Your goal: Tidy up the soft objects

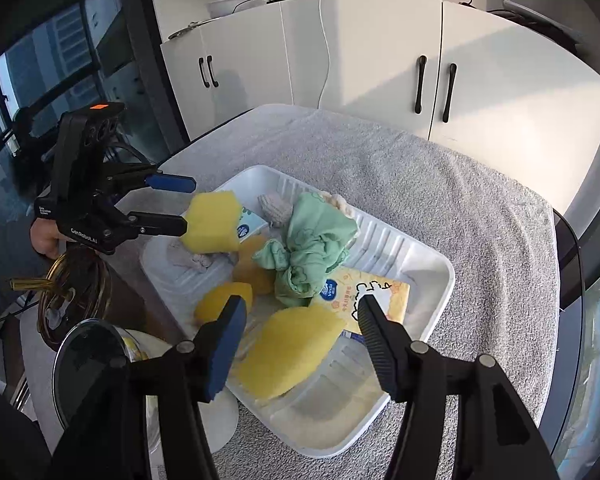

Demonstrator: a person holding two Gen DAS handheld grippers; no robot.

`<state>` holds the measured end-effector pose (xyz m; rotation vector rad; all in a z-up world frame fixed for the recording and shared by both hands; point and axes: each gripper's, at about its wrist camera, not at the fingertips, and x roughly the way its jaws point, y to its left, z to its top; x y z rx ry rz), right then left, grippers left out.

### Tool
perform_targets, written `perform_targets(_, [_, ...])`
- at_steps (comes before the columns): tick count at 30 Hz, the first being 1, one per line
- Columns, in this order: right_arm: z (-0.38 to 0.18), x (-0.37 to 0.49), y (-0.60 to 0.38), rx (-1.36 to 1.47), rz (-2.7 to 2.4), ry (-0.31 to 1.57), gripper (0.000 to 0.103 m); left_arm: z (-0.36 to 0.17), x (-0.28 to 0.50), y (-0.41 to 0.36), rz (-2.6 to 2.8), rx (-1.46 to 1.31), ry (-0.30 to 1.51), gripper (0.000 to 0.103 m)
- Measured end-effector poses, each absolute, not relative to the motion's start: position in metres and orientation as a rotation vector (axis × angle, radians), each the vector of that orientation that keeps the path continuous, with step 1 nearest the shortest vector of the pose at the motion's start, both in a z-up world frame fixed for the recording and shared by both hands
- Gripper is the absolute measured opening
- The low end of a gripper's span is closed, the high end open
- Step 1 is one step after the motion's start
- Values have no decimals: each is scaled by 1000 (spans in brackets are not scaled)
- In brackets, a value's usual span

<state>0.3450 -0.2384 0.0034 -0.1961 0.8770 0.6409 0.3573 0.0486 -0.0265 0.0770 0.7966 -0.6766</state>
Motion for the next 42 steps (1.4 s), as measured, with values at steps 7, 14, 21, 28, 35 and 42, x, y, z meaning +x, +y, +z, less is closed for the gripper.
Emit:
perform_targets(7, [10, 338, -240, -194, 560, 860, 67, -19, 356, 64, -564, 34, 769, 90])
perform_targets(14, [27, 319, -250, -174, 458, 826, 71, 3, 332, 89, -429, -25, 701, 92])
perform_targets(21, [40, 288, -265, -107, 367, 803, 71, 27, 293, 114, -299, -73, 653, 95])
perform_targets(28, [49, 227, -275, 1, 288, 769, 77, 39, 217, 113, -213, -87, 611, 95])
perform_targets(35, [40, 153, -257, 14, 260, 736, 80, 39, 131, 74, -244, -54, 583, 96])
perform_targets(42, [22, 96, -244, 82, 198, 736, 82, 30, 73, 42, -223, -74, 599, 99])
